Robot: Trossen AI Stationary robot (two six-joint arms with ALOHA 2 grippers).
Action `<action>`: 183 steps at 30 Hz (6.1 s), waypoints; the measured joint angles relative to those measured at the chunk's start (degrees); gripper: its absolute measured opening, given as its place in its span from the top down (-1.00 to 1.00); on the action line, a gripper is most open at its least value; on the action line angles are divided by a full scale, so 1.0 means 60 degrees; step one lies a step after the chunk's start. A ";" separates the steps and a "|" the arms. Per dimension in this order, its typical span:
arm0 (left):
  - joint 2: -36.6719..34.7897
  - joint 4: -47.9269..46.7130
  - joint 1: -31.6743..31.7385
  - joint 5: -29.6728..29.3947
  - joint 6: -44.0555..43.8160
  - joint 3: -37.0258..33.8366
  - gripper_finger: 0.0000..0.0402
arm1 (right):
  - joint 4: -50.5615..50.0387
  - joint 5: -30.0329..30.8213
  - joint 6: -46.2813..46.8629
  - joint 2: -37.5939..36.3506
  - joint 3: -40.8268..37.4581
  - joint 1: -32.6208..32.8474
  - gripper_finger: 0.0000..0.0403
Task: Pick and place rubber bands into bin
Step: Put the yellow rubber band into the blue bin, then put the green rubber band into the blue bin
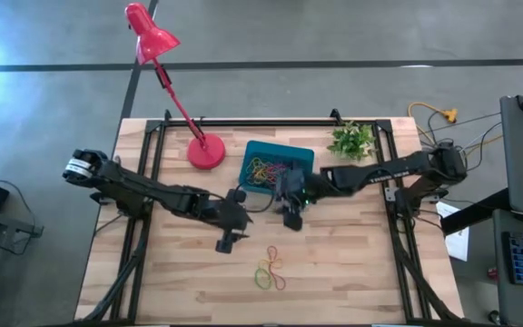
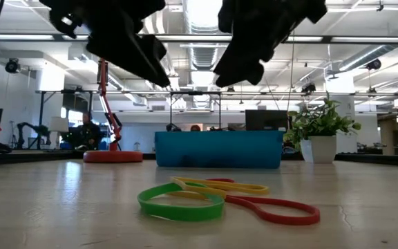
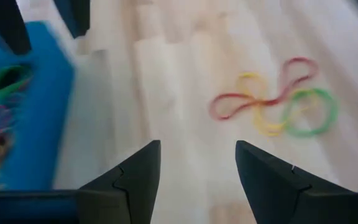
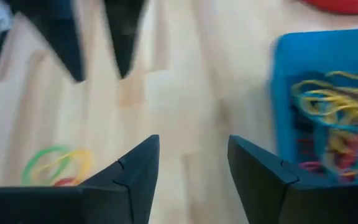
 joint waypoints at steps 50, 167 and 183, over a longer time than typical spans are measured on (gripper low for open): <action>0.4554 0.2628 -0.1835 -0.1077 -0.5260 0.1165 0.05 | -0.4794 0.5540 0.9180 -0.0026 -0.1369 0.7927 0.33; 0.0947 0.2635 0.5265 0.2335 -0.2861 0.0199 0.38 | -0.3123 0.7518 1.1258 -0.0026 -0.1369 0.6488 0.51; -0.0176 0.2989 0.2924 0.3164 -0.4572 0.0166 0.38 | -0.2221 0.7496 1.0245 -0.0025 -0.1376 0.6477 0.59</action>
